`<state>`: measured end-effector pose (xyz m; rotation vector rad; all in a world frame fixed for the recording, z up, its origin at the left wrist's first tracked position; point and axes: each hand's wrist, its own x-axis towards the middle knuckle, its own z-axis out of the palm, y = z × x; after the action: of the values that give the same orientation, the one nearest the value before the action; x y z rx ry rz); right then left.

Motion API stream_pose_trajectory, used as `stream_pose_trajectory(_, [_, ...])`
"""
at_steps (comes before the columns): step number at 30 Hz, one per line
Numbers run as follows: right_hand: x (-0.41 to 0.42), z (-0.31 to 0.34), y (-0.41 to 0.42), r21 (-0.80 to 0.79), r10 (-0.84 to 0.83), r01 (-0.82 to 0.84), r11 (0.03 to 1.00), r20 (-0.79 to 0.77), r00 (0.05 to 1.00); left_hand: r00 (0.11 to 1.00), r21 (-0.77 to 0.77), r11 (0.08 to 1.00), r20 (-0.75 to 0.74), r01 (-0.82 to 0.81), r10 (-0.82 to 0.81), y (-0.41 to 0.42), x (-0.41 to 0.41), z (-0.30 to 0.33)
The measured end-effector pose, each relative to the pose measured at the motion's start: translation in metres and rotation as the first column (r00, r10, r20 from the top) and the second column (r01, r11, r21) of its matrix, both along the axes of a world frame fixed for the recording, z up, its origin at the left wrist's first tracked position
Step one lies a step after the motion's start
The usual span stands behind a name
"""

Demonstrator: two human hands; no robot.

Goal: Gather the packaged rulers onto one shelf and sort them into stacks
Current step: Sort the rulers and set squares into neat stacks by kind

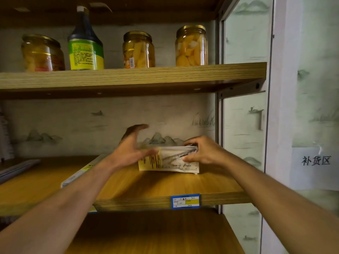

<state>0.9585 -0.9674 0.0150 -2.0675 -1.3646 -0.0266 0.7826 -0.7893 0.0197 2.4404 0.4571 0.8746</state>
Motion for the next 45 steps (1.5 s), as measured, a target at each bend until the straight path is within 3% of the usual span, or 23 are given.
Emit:
stream_pose_trajectory(2, [-0.002, 0.001, 0.005, -0.024, 0.023, -0.023, 0.999, 0.007, 1.0, 0.986, 0.352, 0.936, -0.164, 0.023, 0.038, -0.006, 0.004, 0.004])
stream_pose_trajectory(3, [-0.002, 0.002, 0.007, -0.03, 0.037, -0.037, 0.999, 0.003, 0.999, 0.973, 0.454, 0.89, -0.221, 0.039, 0.07, -0.01, 0.007, 0.006])
stream_pose_trajectory(6, [0.0, 0.004, 0.009, -0.029, 0.05, -0.05, 0.998, -0.002, 0.999, 0.92, 0.531, 0.841, -0.373, 0.102, 0.124, -0.017, 0.02, 0.007])
stream_pose_trajectory(11, [0.004, 0.003, 0.008, 0.002, 0.047, -0.047, 0.999, -0.069, 0.996, 0.849, 0.431, 0.883, -0.522, 0.187, 0.074, -0.019, 0.035, 0.01])
stream_pose_trajectory(15, [0.009, 0.003, 0.002, 0.106, 0.054, -0.035, 0.994, -0.179, 0.982, 0.854, 0.41, 0.897, -0.514, 0.163, 0.08, -0.021, 0.042, 0.017])
stream_pose_trajectory(19, [0.01, -0.009, 0.0, 0.107, 0.066, -0.043, 0.993, -0.222, 0.973, 0.837, 0.402, 0.899, -0.541, 0.174, 0.08, -0.022, 0.048, 0.011])
stream_pose_trajectory(24, [0.011, -0.031, -0.003, 0.203, 0.131, -0.045, 0.978, -0.431, 0.893, 0.825, 0.401, 0.898, -0.559, 0.181, 0.083, -0.023, 0.052, 0.009])
stream_pose_trajectory(45, [0.01, -0.042, 0.001, 0.216, 0.116, -0.028, 0.976, -0.404, 0.907, 0.761, 0.332, 0.926, -0.644, 0.182, 0.082, -0.029, 0.058, 0.018])
